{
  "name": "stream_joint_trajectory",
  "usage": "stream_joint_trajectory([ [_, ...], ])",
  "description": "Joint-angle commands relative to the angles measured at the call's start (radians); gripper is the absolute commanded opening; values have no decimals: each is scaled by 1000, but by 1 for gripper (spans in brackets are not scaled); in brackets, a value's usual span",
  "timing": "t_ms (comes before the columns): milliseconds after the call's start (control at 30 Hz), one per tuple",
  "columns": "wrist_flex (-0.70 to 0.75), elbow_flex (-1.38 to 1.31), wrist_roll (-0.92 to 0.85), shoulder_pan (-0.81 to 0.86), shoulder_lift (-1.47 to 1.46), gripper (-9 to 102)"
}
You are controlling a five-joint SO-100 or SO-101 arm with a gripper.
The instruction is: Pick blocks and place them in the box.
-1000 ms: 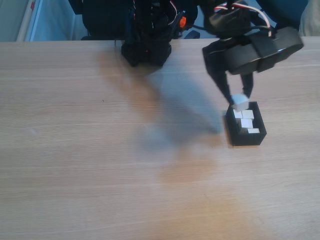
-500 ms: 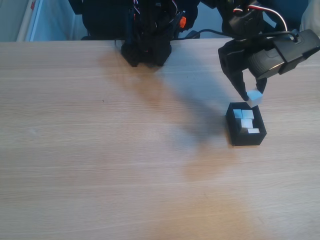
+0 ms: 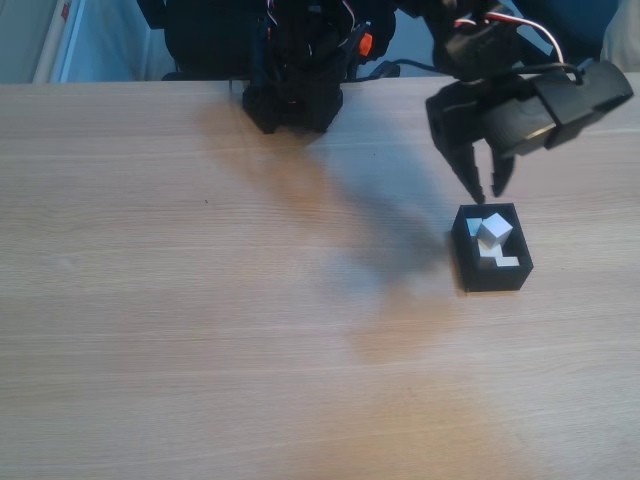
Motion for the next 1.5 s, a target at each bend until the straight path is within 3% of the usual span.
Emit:
stream_joint_trajectory([
  [0, 14, 84, -72, 46, 146, 0],
  [333, -8, 538, -325, 268, 549, 0],
  [500, -18, 772, -354, 370, 756, 0],
  [767, 121, 1092, -362, 476, 1111, 0],
  [833, 150, 1144, -291, 483, 1163, 0],
  [933, 181, 1201, -235, 511, 1241, 1],
  [1467, 457, 1365, -281, 598, 1462, 0],
])
